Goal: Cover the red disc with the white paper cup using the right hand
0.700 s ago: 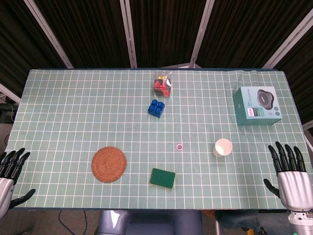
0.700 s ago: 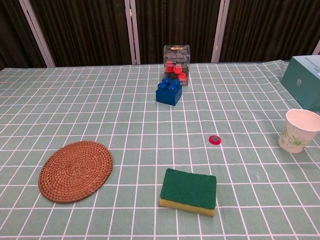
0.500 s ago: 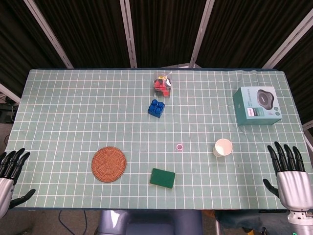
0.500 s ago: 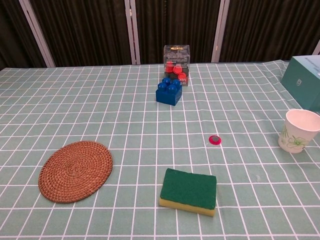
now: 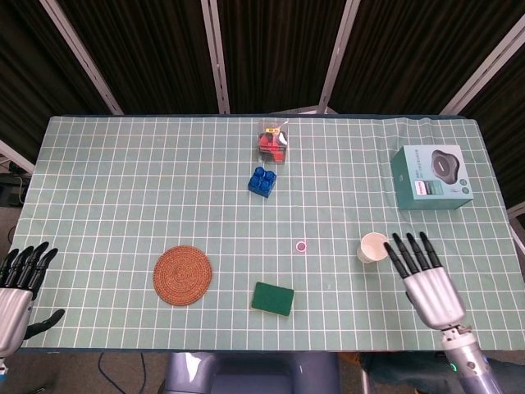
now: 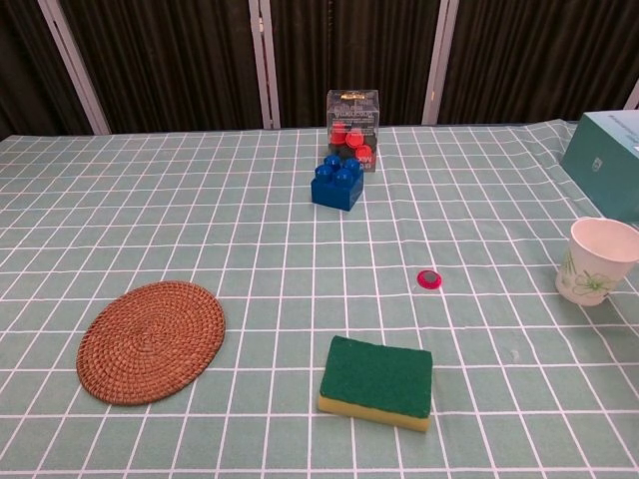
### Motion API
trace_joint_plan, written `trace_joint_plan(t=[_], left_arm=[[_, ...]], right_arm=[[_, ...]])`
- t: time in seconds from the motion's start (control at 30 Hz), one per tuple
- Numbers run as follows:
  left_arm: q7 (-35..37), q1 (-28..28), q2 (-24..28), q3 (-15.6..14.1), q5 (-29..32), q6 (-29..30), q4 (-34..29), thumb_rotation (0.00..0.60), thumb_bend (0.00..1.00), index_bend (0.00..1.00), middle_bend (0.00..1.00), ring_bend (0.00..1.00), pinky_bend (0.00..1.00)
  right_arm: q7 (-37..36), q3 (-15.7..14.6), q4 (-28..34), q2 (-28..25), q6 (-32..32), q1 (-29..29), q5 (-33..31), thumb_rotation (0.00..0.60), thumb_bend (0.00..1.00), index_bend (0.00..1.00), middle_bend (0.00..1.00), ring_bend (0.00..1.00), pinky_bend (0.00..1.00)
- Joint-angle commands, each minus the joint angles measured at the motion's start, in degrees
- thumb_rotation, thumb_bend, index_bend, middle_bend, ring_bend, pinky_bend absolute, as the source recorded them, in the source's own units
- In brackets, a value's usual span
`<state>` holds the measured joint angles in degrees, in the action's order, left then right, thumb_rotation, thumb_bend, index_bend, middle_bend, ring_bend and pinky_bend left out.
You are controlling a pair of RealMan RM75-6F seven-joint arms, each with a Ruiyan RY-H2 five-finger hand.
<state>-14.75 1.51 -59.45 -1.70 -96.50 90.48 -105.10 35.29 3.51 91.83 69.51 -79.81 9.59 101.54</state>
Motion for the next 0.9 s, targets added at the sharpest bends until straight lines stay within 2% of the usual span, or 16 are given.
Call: trace_joint_plan(t=[0.03, 0.27, 0.43, 0.9], left_arm=[[-1.5, -0.1, -0.9, 0.4, 0.8, -0.3, 0.1, 0.6, 0.0, 0.0, 0.0, 0.0, 0.0], [-4.2, -0.8, -2.4, 1.4, 4.2, -2.1, 0.6, 0.6, 0.0, 0.0, 0.0, 0.0, 0.0], [-4.5, -1.5, -2.6, 2.2, 7.5, -3.9, 0.9, 0.6, 0.0, 0.0, 0.0, 0.0, 0.0], [-5.4, -2.3, -3.2, 2.2, 8.3, -4.5, 0.9, 0.6, 0.0, 0.0, 0.0, 0.0, 0.0]], right_arm=[[8.7, 0.8, -2.9, 3.2, 9.7, 7.4, 3.9, 0.6, 0.0, 0.0, 0.0, 0.0, 0.0], [19.5, 1.5, -6.9, 7.0, 20.2, 13.2, 3.6, 0.6, 0.0, 0.0, 0.0, 0.0, 0.0], [27.5, 2.3, -9.0, 8.8, 25.9, 13.6, -2.3, 0.6, 0.0, 0.0, 0.0, 0.0, 0.0], [38.9, 1.7, -17.7, 14.2, 27.9, 15.3, -8.1, 0.6, 0.0, 0.0, 0.0, 0.0, 0.0]])
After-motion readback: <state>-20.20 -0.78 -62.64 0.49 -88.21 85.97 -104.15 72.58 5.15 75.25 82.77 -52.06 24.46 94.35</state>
